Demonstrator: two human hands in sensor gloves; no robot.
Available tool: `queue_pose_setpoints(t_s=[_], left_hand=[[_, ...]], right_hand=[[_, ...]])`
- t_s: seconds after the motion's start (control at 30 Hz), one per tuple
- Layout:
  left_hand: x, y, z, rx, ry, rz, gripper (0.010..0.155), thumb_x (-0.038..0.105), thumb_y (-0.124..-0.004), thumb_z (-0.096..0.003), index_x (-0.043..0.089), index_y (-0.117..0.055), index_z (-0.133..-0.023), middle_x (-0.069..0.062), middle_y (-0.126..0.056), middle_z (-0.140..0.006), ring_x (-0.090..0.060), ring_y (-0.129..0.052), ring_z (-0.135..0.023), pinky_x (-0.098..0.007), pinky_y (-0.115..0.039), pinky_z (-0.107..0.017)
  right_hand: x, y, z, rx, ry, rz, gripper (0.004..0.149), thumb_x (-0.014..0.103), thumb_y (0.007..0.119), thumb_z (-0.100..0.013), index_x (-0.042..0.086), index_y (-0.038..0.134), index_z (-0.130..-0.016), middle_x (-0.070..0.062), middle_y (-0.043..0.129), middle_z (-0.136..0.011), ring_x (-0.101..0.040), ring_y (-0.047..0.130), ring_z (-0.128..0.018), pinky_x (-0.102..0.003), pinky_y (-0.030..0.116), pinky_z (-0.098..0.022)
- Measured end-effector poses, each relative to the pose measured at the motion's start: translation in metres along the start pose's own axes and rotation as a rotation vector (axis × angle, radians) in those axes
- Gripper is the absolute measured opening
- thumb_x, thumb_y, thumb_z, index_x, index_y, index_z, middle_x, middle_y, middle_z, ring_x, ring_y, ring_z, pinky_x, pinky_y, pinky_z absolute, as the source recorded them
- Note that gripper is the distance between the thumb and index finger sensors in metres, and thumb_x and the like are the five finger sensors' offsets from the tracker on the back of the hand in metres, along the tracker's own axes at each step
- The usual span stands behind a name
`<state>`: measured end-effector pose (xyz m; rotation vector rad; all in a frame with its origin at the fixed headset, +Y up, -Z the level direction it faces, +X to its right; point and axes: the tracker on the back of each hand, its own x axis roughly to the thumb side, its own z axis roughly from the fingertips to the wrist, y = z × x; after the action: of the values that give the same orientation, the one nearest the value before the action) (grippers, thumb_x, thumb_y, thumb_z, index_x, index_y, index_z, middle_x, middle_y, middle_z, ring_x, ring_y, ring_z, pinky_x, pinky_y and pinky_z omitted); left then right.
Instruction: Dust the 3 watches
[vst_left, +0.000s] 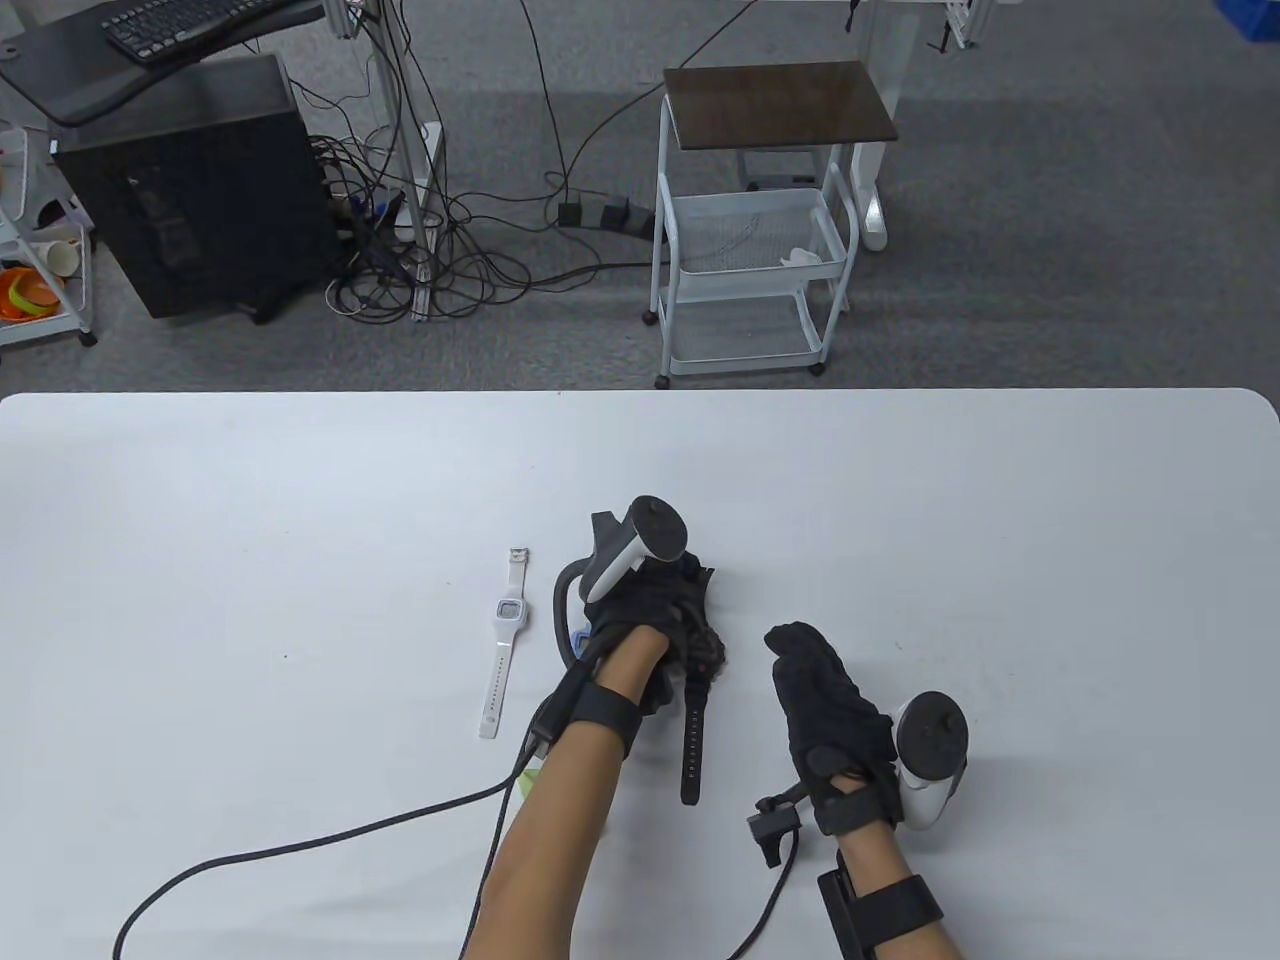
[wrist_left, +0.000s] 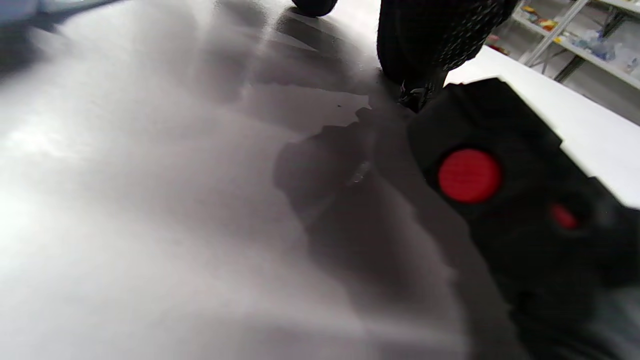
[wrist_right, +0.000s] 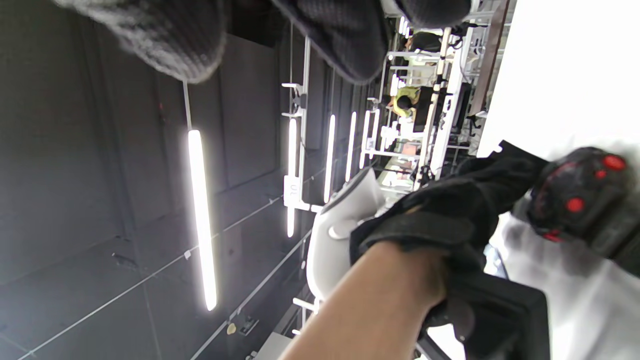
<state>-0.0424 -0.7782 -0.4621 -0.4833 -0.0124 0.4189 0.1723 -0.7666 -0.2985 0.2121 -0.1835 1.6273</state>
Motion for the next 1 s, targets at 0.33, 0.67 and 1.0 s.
queue_pose_setpoints(t_s=[0.33,0.67,1.0], left_hand=[[0.000,0.001,0.001,0.029,0.004,-0.013,0.046,0.052,-0.073,-0.0586,0.040,-0.064,-0.103,-0.002,-0.032,-0.124,-0.037,-0.020,-0.116,-0.062,-0.025,-0.080],[-0.004,0.023,0.019,0.040,0.003,0.009,0.068,0.057,-0.070,-0.0585,0.031,-0.043,-0.115,-0.006,-0.026,-0.124,-0.038,-0.012,-0.115,-0.063,-0.021,-0.079],[-0.031,0.065,0.083,0.122,-0.231,0.185,0.067,0.057,-0.067,-0.0596,0.030,-0.041,-0.116,-0.008,-0.025,-0.124,-0.039,-0.010,-0.114,-0.064,-0.018,-0.078]], right_hand=[[-0.001,0.002,0.000,0.009,0.000,0.001,0.079,0.062,0.069,-0.047,0.000,0.064,-0.097,-0.038,0.043,-0.103,-0.067,0.039,-0.086,-0.083,0.017,-0.047],[-0.001,0.002,0.001,0.008,-0.007,0.006,0.079,0.062,0.069,-0.047,0.000,0.064,-0.097,-0.038,0.043,-0.103,-0.067,0.039,-0.086,-0.083,0.017,-0.047],[0.001,0.010,0.003,0.043,-0.030,0.024,0.080,0.062,0.069,-0.047,0.001,0.062,-0.098,-0.038,0.043,-0.103,-0.067,0.039,-0.086,-0.083,0.017,-0.047]])
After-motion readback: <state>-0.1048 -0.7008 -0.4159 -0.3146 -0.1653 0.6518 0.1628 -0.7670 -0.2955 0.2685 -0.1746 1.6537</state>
